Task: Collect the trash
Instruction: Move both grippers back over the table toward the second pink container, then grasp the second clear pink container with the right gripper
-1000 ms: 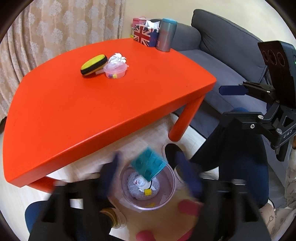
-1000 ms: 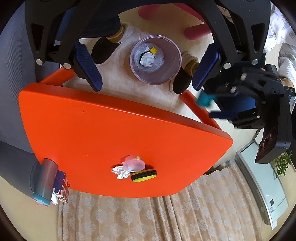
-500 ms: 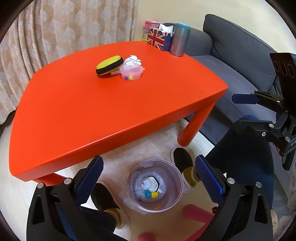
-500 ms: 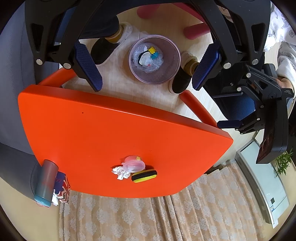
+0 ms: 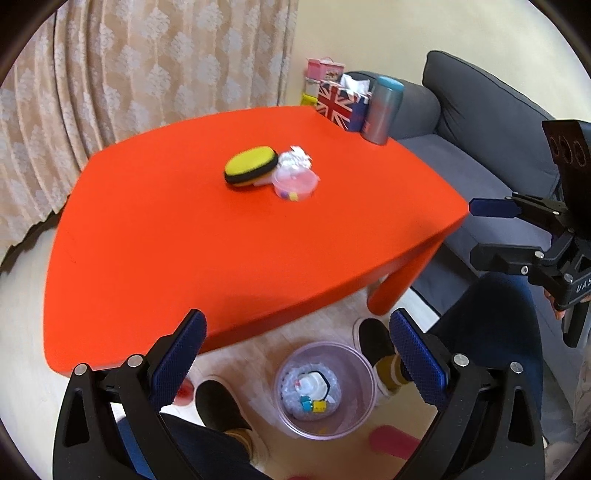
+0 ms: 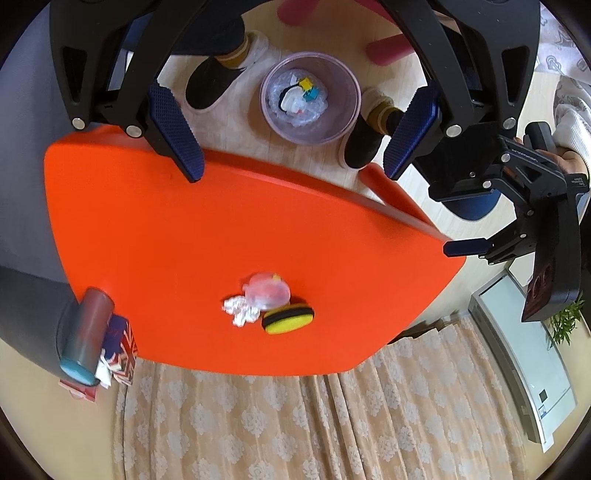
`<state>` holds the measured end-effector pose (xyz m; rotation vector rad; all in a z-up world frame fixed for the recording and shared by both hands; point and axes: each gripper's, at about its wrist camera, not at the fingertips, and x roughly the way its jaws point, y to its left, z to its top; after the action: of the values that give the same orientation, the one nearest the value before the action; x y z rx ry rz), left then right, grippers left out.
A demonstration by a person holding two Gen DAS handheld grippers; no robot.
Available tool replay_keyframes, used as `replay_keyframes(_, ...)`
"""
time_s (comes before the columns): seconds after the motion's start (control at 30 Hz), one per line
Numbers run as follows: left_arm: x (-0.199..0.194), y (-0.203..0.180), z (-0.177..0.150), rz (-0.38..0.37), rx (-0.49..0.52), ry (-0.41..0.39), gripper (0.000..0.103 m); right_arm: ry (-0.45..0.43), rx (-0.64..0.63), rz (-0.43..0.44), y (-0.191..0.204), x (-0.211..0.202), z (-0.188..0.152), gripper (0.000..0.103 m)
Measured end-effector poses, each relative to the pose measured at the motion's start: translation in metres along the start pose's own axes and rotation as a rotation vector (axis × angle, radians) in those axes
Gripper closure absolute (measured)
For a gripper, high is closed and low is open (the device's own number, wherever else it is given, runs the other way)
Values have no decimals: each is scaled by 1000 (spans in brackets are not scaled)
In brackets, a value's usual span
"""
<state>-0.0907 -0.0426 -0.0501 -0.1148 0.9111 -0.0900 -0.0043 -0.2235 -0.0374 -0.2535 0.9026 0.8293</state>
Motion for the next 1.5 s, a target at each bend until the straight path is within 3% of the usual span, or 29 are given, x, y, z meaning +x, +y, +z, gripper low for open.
replay_keyframes(0.27,1,24,37,30,-9,-35,8,-4,-23,-2,-7,17,50,7)
replay_keyframes(0.63,20,60,76,46,-28,-51,8,90,-60,-3,-18,81,99,7)
replay_keyframes(1.23,48,87,79,32,-67,3,8,262,-91,7,-26,186,127,7)
replay_keyframes(1.3,50,91,79,33,-72,7,8,266,-89,6,-28,191,128,10)
replay_keyframes(1.37,52,94,78,34,-75,12,8,286,-86,-1,-28,196,128,20)
replay_keyframes(1.5,56,95,77,30,-78,18,8,284,-86,-3,-30,198,127,25)
